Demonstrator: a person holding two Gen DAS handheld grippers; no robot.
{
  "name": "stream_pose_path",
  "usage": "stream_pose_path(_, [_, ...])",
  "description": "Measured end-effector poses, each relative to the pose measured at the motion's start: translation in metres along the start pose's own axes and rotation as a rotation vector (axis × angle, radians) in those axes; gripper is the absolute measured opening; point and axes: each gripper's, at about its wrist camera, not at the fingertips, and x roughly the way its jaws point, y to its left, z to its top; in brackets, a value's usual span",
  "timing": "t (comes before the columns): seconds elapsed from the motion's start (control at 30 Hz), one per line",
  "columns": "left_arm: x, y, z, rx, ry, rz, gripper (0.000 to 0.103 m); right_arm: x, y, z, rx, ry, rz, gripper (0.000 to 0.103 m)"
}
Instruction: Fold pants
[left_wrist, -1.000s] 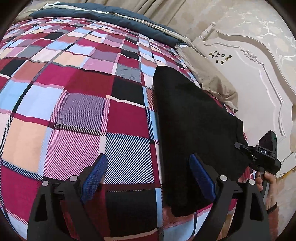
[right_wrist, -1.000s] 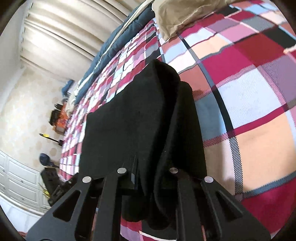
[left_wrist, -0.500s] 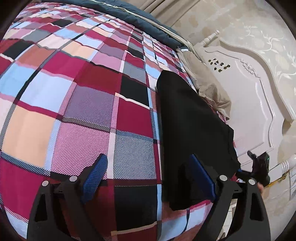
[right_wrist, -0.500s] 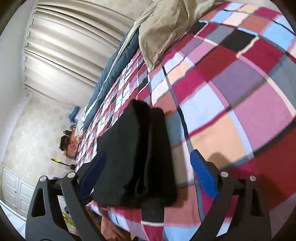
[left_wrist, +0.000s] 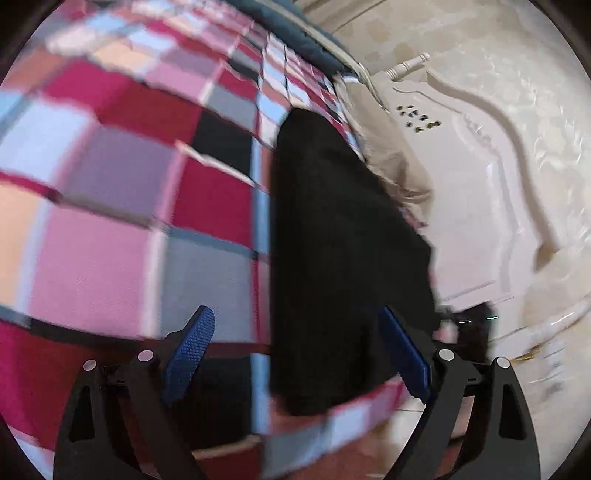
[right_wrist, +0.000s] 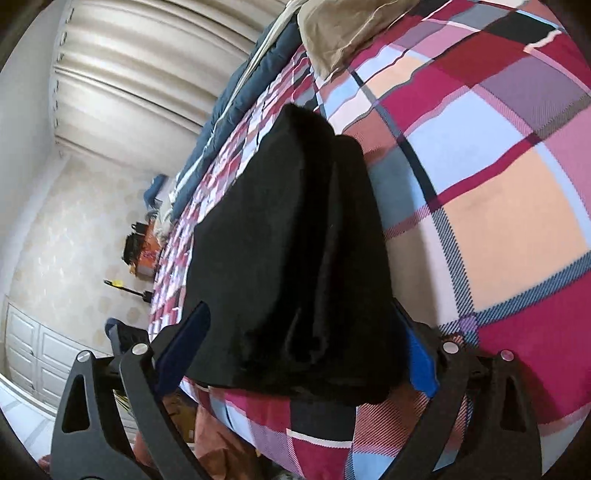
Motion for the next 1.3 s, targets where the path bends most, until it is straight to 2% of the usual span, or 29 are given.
stream_pose_path(0.1, [0.012,0.003,0.002,-0.086,0.080,-0.105,0.089,0.000,0.000,-0.001,0.008,-0.003,0.021,0.094])
stream_pose_path(0.3, [0.026,0.001,0.009,-0.111,0.117,-0.156,0.089,0.004,-0.002,-0.001,-0.032,0.017,0.025,0.094])
stream_pose_path(0.43, [0.030,-0.010,0.007,-0.055,0.110,-0.113,0.087,0.009,-0.002,0.001,-0.059,0.028,0.034,0.100])
stream_pose_path(0.57, [0.033,-0.016,0.002,0.011,0.102,-0.012,0.068,0.017,0.003,0.003,-0.087,0.052,-0.024,0.101])
stream_pose_path(0.67, [0.032,-0.011,0.002,-0.001,0.100,-0.004,0.059,0.017,0.005,0.000,-0.117,0.051,-0.028,0.101])
stream_pose_path(0.8, [0.032,-0.009,0.002,0.007,0.096,0.006,0.054,0.021,0.010,-0.005,-0.165,0.042,-0.054,0.101])
stream_pose_path(0.87, [0.032,-0.012,0.001,0.021,0.087,0.021,0.053,0.022,0.011,-0.003,-0.133,0.028,-0.058,0.101])
stream_pose_path(0.93, [0.032,-0.015,0.001,0.028,0.078,0.034,0.051,0.024,0.014,-0.002,-0.117,0.020,-0.076,0.096])
stream_pose_path(1.0, [0.031,-0.018,0.001,0.040,0.065,0.051,0.048,0.026,0.015,-0.004,-0.135,0.018,-0.118,0.066])
stream_pose_path(1.1, [0.031,-0.026,-0.001,0.076,0.044,0.080,0.045,0.026,0.017,-0.008,-0.119,-0.003,-0.114,0.055])
stream_pose_path(1.3, [0.024,-0.035,-0.003,0.137,0.013,0.123,0.039,0.028,0.030,-0.011,-0.133,-0.035,-0.123,0.050])
